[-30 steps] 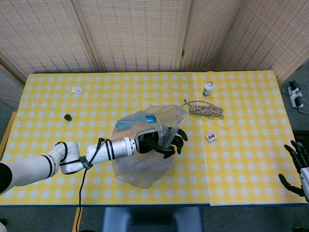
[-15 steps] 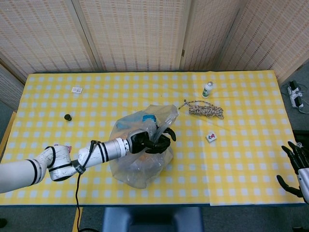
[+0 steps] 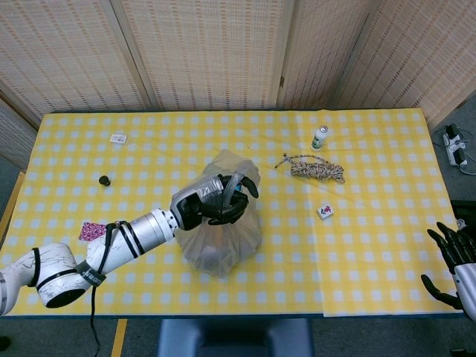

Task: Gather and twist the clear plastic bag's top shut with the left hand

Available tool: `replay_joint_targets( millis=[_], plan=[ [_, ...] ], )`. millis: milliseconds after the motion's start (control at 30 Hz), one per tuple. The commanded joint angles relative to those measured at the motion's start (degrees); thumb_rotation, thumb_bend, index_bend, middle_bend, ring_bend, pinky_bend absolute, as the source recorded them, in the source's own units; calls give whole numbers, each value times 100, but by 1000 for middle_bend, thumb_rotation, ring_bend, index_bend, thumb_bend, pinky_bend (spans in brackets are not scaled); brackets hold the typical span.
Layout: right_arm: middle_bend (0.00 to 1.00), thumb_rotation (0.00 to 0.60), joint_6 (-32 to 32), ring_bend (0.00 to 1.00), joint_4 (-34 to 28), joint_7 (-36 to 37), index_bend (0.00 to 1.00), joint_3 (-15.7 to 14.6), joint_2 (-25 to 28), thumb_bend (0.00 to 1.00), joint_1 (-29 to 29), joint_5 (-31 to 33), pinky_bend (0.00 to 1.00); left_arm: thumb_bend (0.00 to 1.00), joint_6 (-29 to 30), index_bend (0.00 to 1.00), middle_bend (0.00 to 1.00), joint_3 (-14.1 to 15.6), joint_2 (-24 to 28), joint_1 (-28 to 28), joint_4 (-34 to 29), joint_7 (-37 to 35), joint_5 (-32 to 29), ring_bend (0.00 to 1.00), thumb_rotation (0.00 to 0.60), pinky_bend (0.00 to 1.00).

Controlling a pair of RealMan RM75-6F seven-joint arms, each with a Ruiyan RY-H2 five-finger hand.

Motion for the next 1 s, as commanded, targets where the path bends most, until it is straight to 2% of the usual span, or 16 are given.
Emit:
replay_joint_targets(
  millis=[33,300,733,1000],
  plan=[
    [0,600,31,0,-9,2,0,-10,2,371,-8,-26,0,528,41,464,800,-400,394,244,-300,114,-173,711,600,1000],
    [0,600,83,0,-27,-33,0,-53,-14,371,-31,-100,0,535,-187,462,800,-1225,1168,568,-561,141,-488,709,600,1000],
    [0,600,15,0,-47,-81,0,-60,-48,370,-1,-70,0,535,-508,470,800,-2508,1844,935,-643,248,-1233,709,600,1000],
    [0,600,-47,0,-72,-107,0,-77,-66,371,53,-122,0,536,-796,477,800,-2780,1731,1254,-682,502,-1296,709,600,1000]
  ],
)
